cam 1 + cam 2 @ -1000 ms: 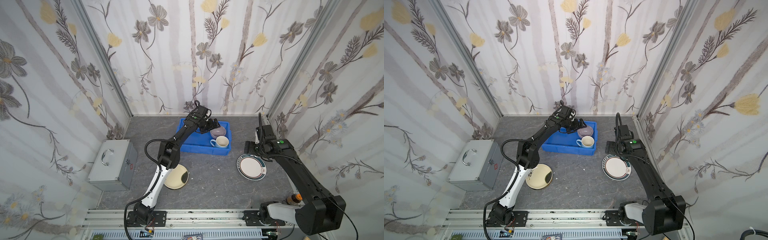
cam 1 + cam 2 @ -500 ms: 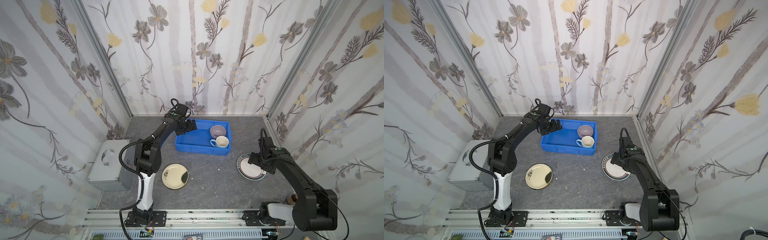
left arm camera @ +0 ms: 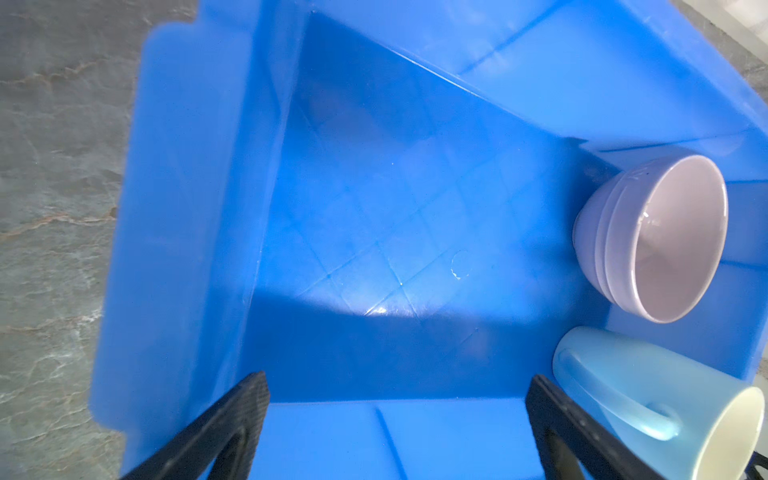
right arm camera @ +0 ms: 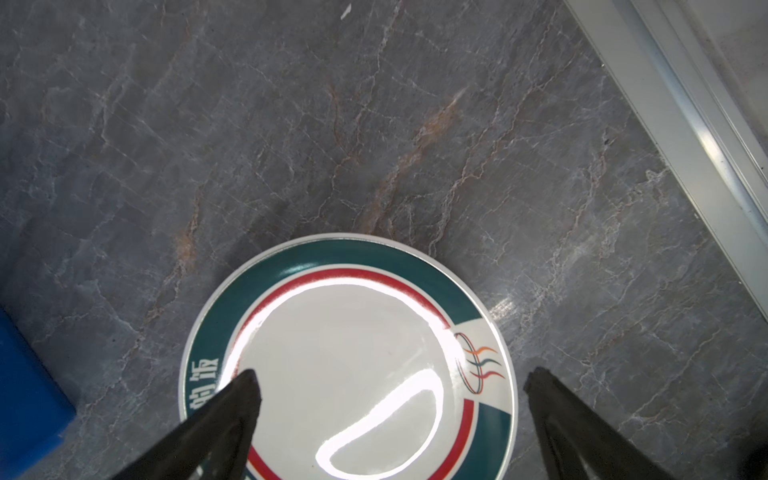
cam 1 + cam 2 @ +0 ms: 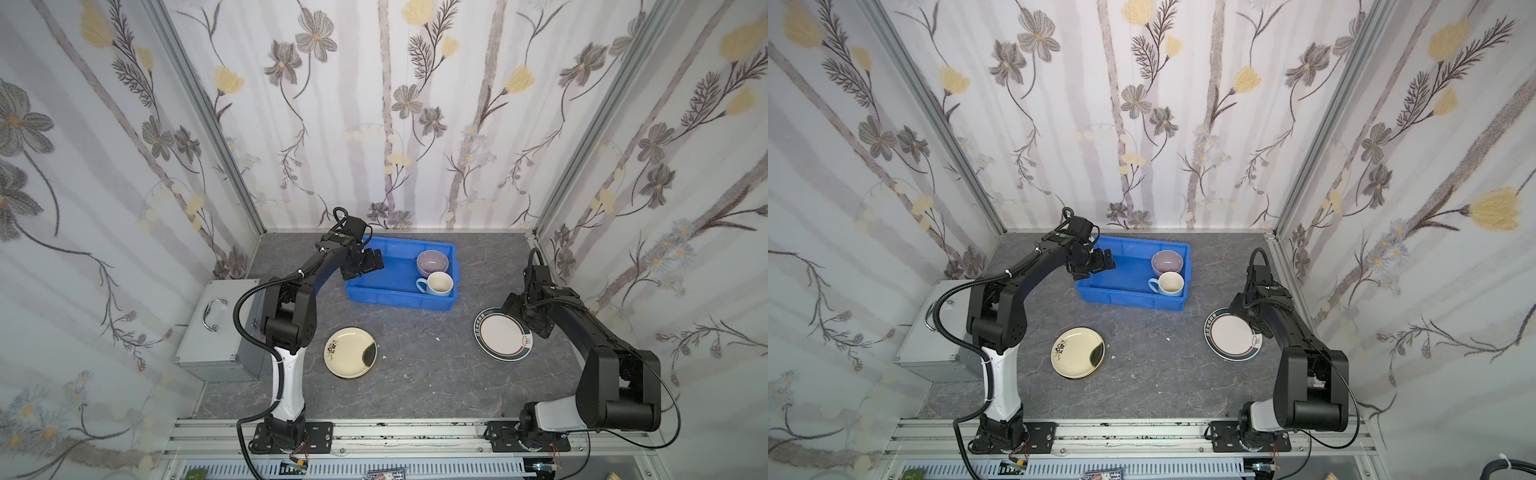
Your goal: Place the mixed dishes into the plastic bin
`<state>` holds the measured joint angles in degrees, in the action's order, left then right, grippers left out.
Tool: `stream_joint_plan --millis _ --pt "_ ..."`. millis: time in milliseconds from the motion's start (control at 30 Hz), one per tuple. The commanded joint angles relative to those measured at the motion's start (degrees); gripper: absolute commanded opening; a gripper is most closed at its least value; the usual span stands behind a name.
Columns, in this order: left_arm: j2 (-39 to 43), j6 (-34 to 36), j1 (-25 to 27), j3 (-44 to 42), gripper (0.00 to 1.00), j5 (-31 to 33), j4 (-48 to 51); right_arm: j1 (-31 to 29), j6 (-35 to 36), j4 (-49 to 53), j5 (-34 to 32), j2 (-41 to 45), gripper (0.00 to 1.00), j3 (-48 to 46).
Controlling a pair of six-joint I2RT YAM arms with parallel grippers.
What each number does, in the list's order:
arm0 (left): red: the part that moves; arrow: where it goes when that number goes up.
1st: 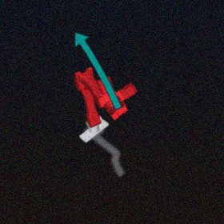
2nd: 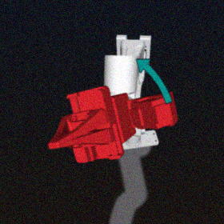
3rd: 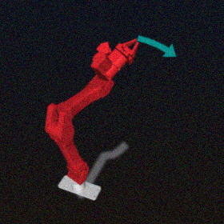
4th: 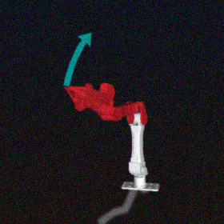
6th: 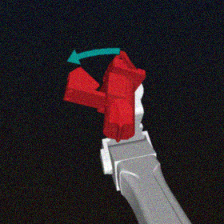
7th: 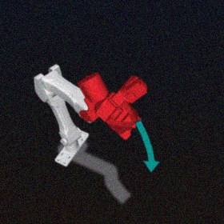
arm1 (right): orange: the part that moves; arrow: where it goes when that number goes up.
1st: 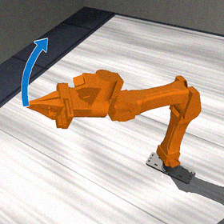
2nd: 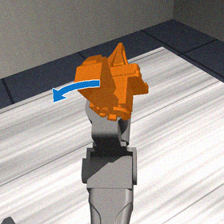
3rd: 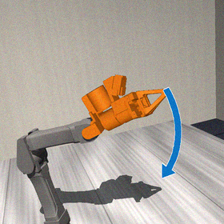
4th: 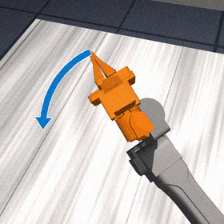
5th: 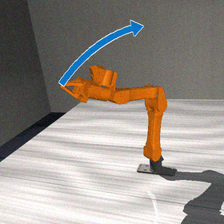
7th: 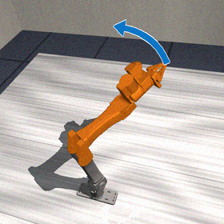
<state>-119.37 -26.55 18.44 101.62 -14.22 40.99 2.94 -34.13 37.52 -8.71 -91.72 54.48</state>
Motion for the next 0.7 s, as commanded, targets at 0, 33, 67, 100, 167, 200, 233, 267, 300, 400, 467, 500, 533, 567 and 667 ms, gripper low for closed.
stream_joint_plan --millis 0,33,67,100,167,200,233,267,300,400,467,500,533,567,667 --pt "0.20 -0.17 -0.96 -0.88 1.00 -0.57 -1.04 0.10 -3.69 -3.73 -0.06 -2.22 1.00 1.10" --pt "0.16 -0.14 -1.14 -1.03 1.00 -0.93 -1.17 0.13 -4.28 -3.77 -0.33 -2.94 1.00 1.52" --pt "0.27 -0.18 -1.25 -1.14 1.00 -1.11 -1.31 0.20 -4.75 -3.86 -0.35 -3.54 1.00 1.89" --pt "0.39 -0.17 -1.30 -1.16 1.00 -1.31 -1.35 0.37 -5.17 -3.94 -0.23 -4.43 1.00 2.35" --pt "0.50 -0.26 -1.45 -1.34 1.00 -1.60 -1.53 0.82 -5.96 -4.33 0.26 -6.19 1.00 2.87" --pt "0.45 -0.24 -1.47 -1.43 1.00 -1.79 -1.73 1.24 -6.62 -4.34 0.19 -7.05 1.00 3.00" --pt "0.45 -0.26 -1.54 -1.52 1.00 -1.95 -1.96 1.49 -7.05 -4.61 0.09 -7.63 1.00 2.89" --pt "0.31 -0.26 -1.61 -1.47 1.00 -2.03 -2.05 1.57 -7.54 -4.89 -0.26 -7.85 1.00 2.76" --pt "0.15 -0.28 -1.81 -1.38 1.00 -2.12 -2.01 1.70 -7.91 -5.25 -0.80 -7.86 1.00 2.58" --pt "0.13 -0.52 -2.34 -1.34 1.00 -2.63 -2.06 2.53 -8.15 -5.93 -1.07 -8.12 1.00 2.55" --pt "0.28 -0.44 -2.56 -1.42 1.00 -3.00 -2.06 3.22 -7.97 -6.03 -0.97 -8.79 1.00 2.91" --pt "0.30 -0.31 -2.65 -1.51 1.00 -3.12 -2.06 3.53 -7.89 -6.10 -0.97 -9.14 1.00 3.07" --pt "0.32 -0.22 -2.79 -1.59 1.00 -3.34 -2.08 3.78 -7.82 -6.14 -0.96 -9.30 1.00 3.24" --pt "0.28 -0.11 -2.81 -1.69 1.00 -3.73 -2.06 3.96 -7.67 -6.30 -0.84 -9.52 1.00 3.27" --pt "0.53 -0.17 -3.15 -2.29 1.00 -4.55 -2.49 4.51 -7.53 -7.01 0.08 -10.33 1.00 2.88"
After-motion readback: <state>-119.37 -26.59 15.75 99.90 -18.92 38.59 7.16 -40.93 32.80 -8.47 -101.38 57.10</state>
